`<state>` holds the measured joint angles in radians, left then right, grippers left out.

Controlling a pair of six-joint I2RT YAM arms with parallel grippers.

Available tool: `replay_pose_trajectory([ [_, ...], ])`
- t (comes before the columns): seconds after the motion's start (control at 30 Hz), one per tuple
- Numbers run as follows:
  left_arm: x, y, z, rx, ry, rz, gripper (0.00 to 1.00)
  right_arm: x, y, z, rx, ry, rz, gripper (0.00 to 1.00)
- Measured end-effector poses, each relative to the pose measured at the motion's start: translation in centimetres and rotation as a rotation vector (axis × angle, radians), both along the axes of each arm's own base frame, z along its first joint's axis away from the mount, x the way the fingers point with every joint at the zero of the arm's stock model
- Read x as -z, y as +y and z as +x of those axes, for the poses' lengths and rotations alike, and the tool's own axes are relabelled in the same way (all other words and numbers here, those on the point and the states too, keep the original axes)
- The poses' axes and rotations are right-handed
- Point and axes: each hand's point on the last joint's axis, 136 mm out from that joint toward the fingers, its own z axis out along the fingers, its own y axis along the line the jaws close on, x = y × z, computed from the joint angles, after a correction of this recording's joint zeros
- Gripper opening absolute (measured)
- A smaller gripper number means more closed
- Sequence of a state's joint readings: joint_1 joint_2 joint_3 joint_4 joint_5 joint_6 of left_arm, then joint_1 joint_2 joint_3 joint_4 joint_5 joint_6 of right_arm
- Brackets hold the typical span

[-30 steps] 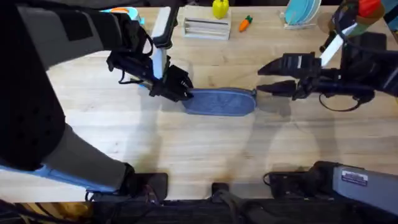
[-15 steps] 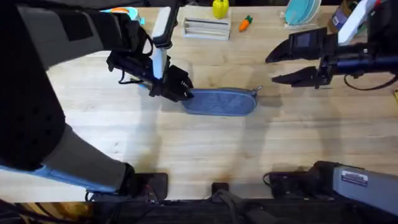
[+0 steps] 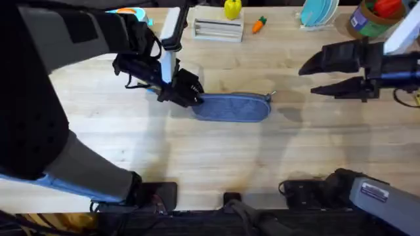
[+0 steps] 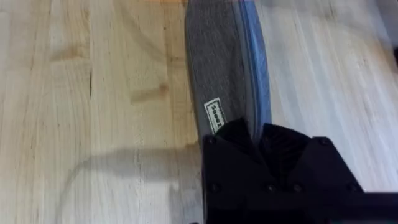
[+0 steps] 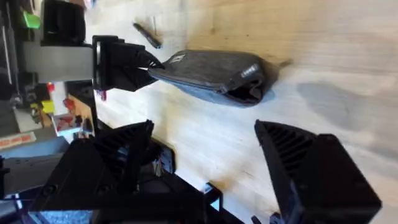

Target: Unzip the bag, pick up the pens from the table one at a time and place them inside, then zip the bag closed.

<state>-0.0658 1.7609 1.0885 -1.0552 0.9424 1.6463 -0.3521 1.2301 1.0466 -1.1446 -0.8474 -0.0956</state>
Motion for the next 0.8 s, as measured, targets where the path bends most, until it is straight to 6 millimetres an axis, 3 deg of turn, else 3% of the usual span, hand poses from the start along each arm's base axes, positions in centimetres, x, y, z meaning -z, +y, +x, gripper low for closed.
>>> replay_pose_trajectory([
  [0.17,0.0,0.0,0.0,0.000,0.000,0.000,0.041,0.2,-1.0,-0.7,0.028,0.025,-0.009,0.996],
  [0.37,0.0,0.0,0.0,0.000,0.000,0.000,0.042,0.4,-0.5,-1.7,0.012,0.065,0.003,0.996],
  [0.6,0.0,0.0,0.0,0.000,-0.001,0.000,0.042,0.4,-0.2,-1.0,0.061,0.109,0.017,0.996],
  [0.8,0.0,0.0,0.0,0.000,-0.001,0.000,0.042,2.3,-0.4,-1.5,0.147,0.268,-0.080,0.997],
])
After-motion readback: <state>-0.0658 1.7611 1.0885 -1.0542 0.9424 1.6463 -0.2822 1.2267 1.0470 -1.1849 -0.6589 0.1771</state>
